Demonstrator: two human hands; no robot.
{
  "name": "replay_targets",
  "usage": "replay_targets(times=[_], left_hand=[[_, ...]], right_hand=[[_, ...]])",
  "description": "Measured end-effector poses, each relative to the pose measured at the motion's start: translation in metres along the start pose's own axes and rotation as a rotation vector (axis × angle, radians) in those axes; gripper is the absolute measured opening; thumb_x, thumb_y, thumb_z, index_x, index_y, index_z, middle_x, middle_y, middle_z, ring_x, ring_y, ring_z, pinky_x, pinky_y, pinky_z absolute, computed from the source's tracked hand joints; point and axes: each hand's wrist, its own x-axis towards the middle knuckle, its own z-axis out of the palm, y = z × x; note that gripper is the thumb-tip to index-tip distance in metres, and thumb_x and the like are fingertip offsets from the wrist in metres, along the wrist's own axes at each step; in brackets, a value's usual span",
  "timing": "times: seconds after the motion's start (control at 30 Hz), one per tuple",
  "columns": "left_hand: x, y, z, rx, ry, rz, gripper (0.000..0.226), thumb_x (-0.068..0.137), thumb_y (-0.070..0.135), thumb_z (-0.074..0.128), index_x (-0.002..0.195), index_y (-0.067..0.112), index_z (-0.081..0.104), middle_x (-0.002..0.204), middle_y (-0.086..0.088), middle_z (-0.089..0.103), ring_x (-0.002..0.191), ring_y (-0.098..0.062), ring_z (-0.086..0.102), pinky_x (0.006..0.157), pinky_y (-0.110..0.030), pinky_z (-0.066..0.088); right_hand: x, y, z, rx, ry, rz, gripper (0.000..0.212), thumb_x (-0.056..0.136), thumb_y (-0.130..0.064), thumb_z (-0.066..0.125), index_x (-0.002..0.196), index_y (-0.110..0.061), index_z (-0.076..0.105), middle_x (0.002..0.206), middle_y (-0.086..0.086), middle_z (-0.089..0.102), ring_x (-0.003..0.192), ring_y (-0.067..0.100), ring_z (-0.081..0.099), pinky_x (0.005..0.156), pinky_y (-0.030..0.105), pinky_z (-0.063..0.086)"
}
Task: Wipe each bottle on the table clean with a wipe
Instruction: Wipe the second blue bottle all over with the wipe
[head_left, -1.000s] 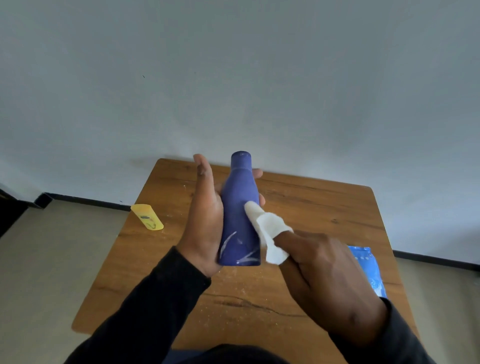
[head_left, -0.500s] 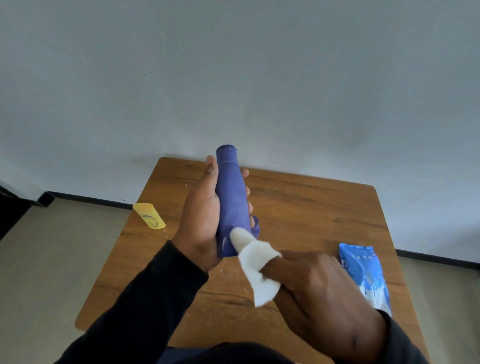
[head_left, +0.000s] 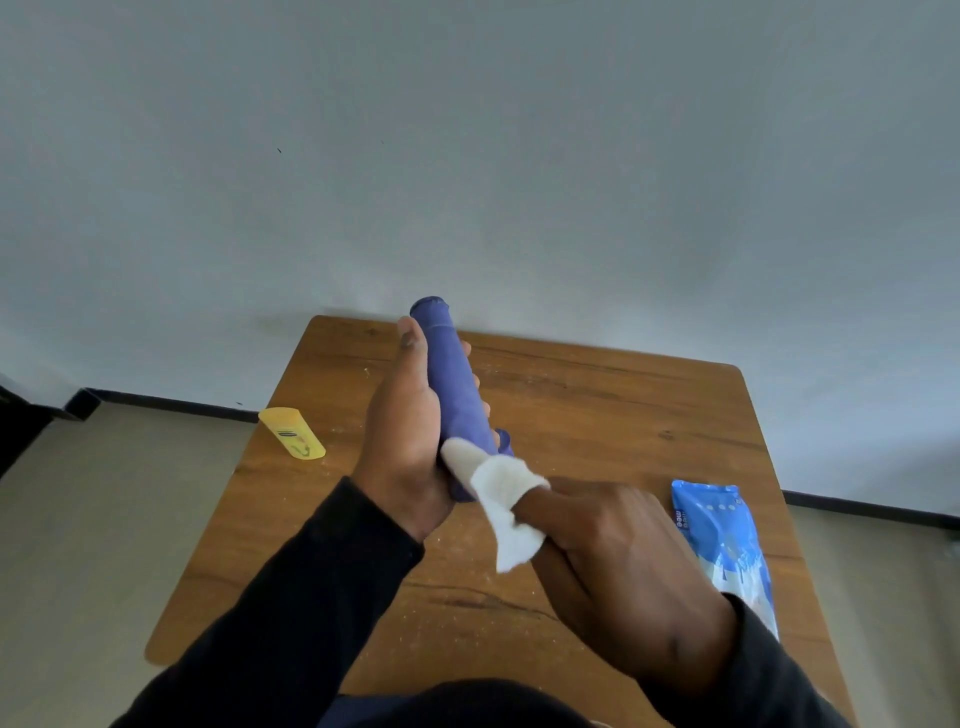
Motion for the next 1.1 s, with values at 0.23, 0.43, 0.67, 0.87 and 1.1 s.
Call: replay_targets(times=[0.23,0.43,0.67,0.87,1.1], left_hand=[[0.0,0.0,-0.001,-0.02,0.028,0.003,0.073,0.094,0.075,0.029,0.142,0.026,0.051,0.142,-0.004,0.051,0.077,-0.016,0.069,0.043,-0.025,0.053],[0.007,0.001,-0.008,0.007,0.043,0.074,0.06,0.099,0.066,0.028,0.121,0.022,0.062,0.138,0.001,0.058,0.112,-0.013,0.061,0.083,-0.032,0.049],[0.001,0.007,-0.003,-0.053,0.066,0.013,0.062,0.099,0.068,0.028,0.126,0.022,0.059,0.139,0.0,0.059,0.11,-0.011,0.056,0.05,-0.027,0.051],[0.009,-0.001,-0.009,-0.103,0.06,0.03,0.062,0.103,0.06,0.027,0.143,0.018,0.051,0.145,-0.003,0.056,0.131,-0.02,0.054,0.094,-0.035,0.046],[0.009,-0.003,-0.014,-0.119,0.005,-0.074,0.059,0.097,0.069,0.034,0.104,0.021,0.068,0.075,0.003,0.073,0.058,-0.013,0.068,0.051,-0.028,0.055]], right_hand=[[-0.007,-0.008,0.0,0.016,-0.032,-0.041,0.031,0.085,-0.015,0.055,0.109,-0.035,0.055,0.074,-0.008,0.059,0.058,0.021,0.052,0.045,0.033,0.038],[0.004,0.003,0.001,-0.101,0.058,0.101,0.018,0.089,-0.028,0.043,0.083,-0.035,0.028,0.063,-0.015,0.037,0.042,0.007,0.031,0.042,0.012,0.016],[-0.011,-0.009,0.004,0.041,0.051,-0.011,0.03,0.083,-0.009,0.059,0.09,-0.033,0.042,0.069,-0.01,0.045,0.056,0.015,0.041,0.052,0.022,0.022],[0.005,0.006,0.009,0.004,0.132,0.091,0.032,0.091,-0.022,0.045,0.08,-0.039,0.021,0.06,-0.015,0.034,0.046,0.01,0.03,0.043,0.028,0.024],[-0.003,-0.007,0.008,0.134,0.03,-0.067,0.039,0.083,-0.004,0.059,0.082,-0.035,0.035,0.069,-0.014,0.035,0.056,0.007,0.027,0.047,0.03,0.029]])
